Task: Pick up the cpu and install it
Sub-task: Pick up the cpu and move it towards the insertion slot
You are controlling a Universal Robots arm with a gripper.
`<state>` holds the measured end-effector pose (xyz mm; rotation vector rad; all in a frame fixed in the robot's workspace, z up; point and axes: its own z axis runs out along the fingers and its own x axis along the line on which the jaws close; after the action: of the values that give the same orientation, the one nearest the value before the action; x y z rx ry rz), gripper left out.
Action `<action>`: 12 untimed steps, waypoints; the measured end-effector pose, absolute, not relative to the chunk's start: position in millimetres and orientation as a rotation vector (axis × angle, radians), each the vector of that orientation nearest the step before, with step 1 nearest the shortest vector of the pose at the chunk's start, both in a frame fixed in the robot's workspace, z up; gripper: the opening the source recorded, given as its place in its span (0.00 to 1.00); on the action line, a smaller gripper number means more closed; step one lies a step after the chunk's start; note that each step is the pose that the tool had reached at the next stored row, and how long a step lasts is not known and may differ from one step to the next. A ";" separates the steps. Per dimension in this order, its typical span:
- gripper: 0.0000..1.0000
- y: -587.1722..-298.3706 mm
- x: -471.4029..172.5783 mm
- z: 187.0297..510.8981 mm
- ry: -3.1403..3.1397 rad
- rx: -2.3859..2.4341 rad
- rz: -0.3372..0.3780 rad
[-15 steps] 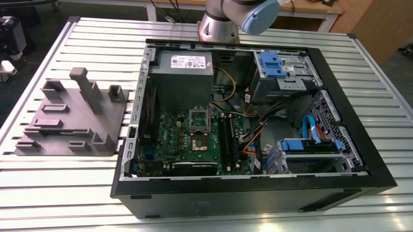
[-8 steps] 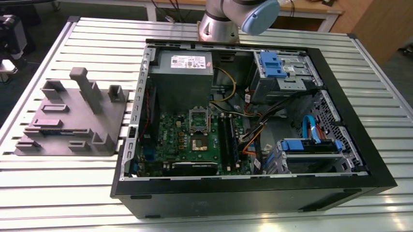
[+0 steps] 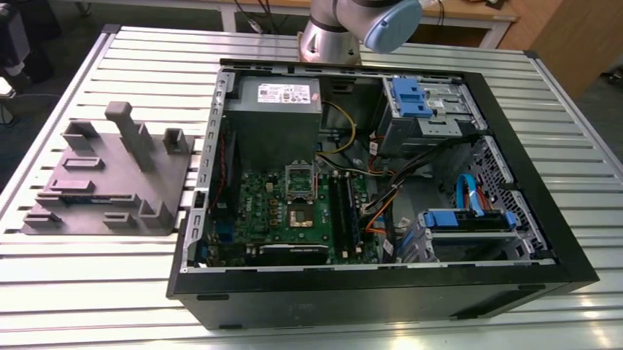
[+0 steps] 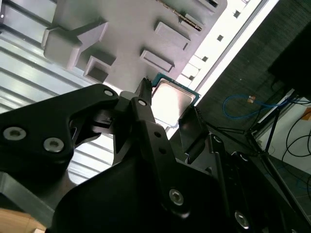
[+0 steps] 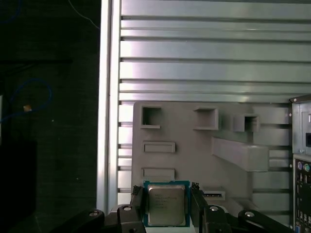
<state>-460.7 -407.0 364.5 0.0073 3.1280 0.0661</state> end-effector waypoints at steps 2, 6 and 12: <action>0.47 -407.0 -460.7 369.0 3.128 0.007 0.066; 0.47 -407.0 -460.7 370.6 3.128 0.007 0.066; 0.47 -407.0 -454.8 371.1 3.128 0.007 0.066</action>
<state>-454.8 -407.0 371.1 0.0071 3.1281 0.0662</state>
